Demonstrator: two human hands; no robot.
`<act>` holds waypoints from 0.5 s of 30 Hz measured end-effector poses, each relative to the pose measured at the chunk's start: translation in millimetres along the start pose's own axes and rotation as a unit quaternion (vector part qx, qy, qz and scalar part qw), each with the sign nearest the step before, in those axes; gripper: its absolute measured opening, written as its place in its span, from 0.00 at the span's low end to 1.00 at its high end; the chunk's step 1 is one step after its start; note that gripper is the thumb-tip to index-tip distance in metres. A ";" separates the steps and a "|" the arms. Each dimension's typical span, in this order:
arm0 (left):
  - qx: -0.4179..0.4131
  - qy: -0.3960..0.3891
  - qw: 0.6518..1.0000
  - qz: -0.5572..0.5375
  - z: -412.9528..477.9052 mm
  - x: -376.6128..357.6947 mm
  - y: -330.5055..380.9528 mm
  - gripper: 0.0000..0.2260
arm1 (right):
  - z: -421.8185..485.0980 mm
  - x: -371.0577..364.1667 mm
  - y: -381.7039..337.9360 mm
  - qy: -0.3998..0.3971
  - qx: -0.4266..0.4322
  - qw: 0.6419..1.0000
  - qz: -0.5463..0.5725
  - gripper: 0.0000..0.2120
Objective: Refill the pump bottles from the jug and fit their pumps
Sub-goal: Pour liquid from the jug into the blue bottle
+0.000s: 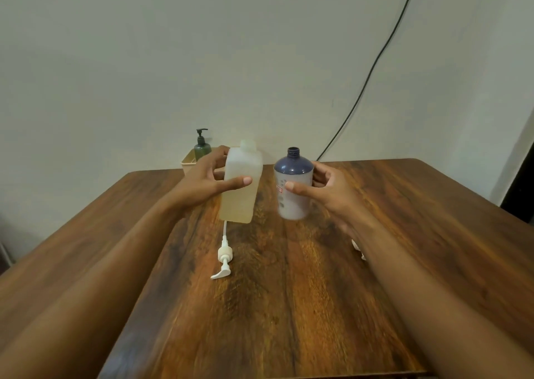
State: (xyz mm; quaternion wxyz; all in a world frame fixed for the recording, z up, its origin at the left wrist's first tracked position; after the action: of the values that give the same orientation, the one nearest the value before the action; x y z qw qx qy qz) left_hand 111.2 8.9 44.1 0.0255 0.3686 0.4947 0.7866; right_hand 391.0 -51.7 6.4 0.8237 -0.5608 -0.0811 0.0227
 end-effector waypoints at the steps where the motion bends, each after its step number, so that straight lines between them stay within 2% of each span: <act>1: -0.002 0.009 1.000 -0.015 -2.0 -1.9 -3.1 0.37 | 0.0 -1.3 -2.4 0.002 0.003 1.000 0.001 0.31; 5: -0.004 0.029 0.997 -0.072 -9.7 -8.9 -10.5 0.38 | -0.8 -5.9 -7.6 0.008 0.010 1.000 0.002 0.32; 9: -0.008 0.035 0.996 -0.083 -13.3 -11.2 -10.7 0.39 | -2.6 -8.3 -8.1 0.007 0.008 1.000 -0.002 0.31; 15: -0.014 0.056 0.995 -0.080 -17.5 -6.3 -13.4 0.38 | -3.4 -8.7 -7.4 0.008 0.005 1.000 -0.009 0.37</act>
State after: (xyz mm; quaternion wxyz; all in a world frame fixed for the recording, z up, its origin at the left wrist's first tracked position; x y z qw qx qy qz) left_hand 100.8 -0.1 25.8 0.0656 0.2826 0.5123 0.8084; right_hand 382.5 -58.8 11.1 0.8270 -0.5564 -0.0799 0.0109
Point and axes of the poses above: each hand's wrist, its own z-axis towards the middle knuckle, its own x-axis out of the back of the hand, y = z × x, the point moved 2 cm from there along z, towards the middle knuckle, and after that the axes turned 11 degrees about -y, right-handed, at the moved point
